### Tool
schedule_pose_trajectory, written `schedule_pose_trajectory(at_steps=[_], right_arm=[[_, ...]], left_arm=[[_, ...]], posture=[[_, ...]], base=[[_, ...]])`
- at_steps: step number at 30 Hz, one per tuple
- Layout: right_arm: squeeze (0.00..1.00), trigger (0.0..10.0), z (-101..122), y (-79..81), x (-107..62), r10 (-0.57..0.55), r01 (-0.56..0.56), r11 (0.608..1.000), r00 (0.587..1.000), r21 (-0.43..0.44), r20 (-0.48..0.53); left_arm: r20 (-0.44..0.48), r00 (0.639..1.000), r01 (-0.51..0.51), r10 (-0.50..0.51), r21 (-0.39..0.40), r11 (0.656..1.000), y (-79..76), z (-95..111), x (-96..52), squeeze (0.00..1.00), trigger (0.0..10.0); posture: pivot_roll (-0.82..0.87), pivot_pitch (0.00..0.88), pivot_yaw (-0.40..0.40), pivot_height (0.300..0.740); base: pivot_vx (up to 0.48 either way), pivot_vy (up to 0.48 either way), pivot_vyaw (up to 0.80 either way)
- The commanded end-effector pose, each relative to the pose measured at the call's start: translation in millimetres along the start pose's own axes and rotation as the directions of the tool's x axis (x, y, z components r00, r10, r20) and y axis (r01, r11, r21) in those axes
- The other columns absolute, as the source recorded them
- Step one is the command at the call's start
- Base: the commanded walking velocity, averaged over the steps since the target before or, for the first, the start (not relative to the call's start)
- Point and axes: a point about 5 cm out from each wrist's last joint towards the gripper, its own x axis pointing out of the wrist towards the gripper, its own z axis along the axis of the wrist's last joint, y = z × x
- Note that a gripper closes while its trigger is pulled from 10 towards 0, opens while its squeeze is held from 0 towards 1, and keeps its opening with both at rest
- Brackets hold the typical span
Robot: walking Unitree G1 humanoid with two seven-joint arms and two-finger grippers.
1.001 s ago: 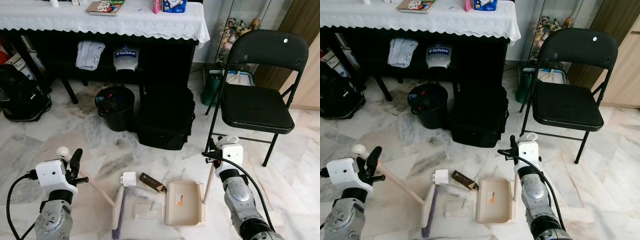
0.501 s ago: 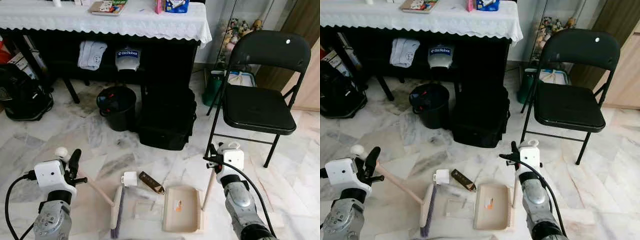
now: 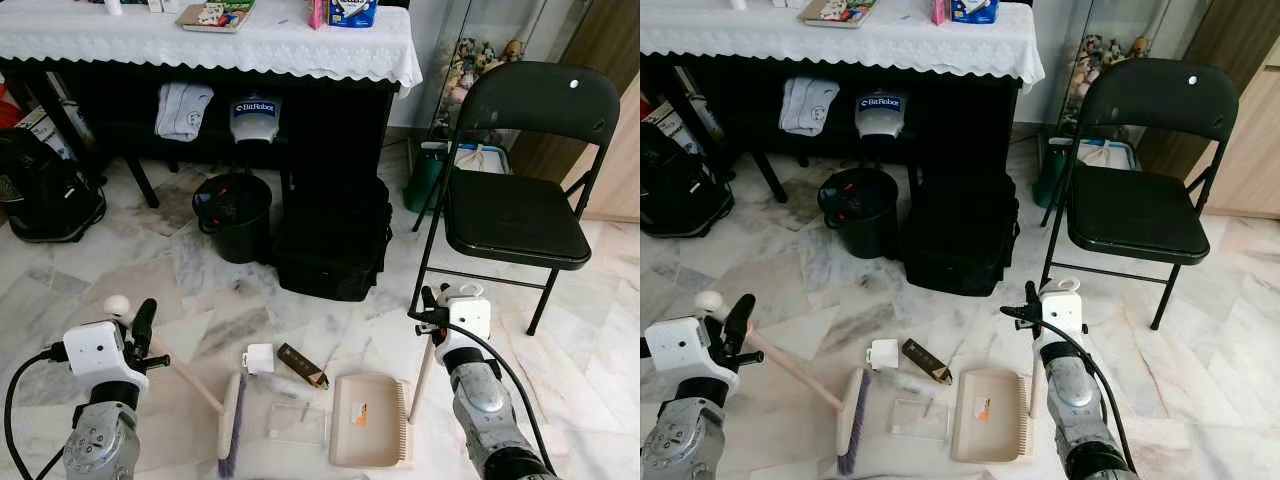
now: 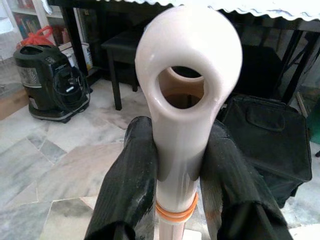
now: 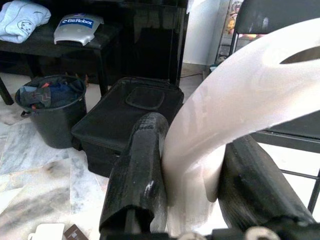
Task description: Sweep floor
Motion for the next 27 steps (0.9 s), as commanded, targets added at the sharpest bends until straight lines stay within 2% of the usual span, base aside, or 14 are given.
schedule_pose_trajectory(at_steps=[1, 12, 23, 27], right_arm=[[0.0, 10.0, 1.7, -5.5, -0.6, -0.012, 0.013, 1.0, 1.0, -0.017, 0.01], [0.0, 10.0, 9.6, -5.8, 0.3, -0.01, 0.011, 1.0, 0.999, -0.02, 0.049], [0.0, 10.0, 6.8, -3.9, -4.0, -0.011, 0.011, 1.0, 0.999, -0.01, 0.03], [0.0, 10.0, -0.2, -1.0, -7.3, -0.015, 0.014, 1.0, 1.0, -0.012, -0.012]], left_arm=[[-0.012, 1.0, -0.022, 0.022, 0.023, 0.999, 6.8, -3.1, -2.4, 0.0, 10.0], [-0.009, 1.0, -0.025, 0.026, 0.02, 0.999, 5.2, -3.5, 0.1, 0.0, 10.0], [-0.017, 1.0, -0.024, 0.025, 0.021, 0.999, 3.3, -6.5, 1.1, 0.0, 10.0], [-0.018, 0.999, -0.026, 0.027, 0.023, 0.999, 3.5, -7.0, 1.2, 0.0, 10.0]], posture=[[0.02, 0.116, -0.002, 0.74], [0.02, 0.12, -0.007, 0.74], [0.01, 0.119, -0.008, 0.74], [0.01, 0.113, -0.01, 0.74]], base=[[0.0, 0.0, 0.0], [0.0, 0.0, 0.0], [0.0, 0.0, 0.0], [0.0, 0.0, 0.0]])
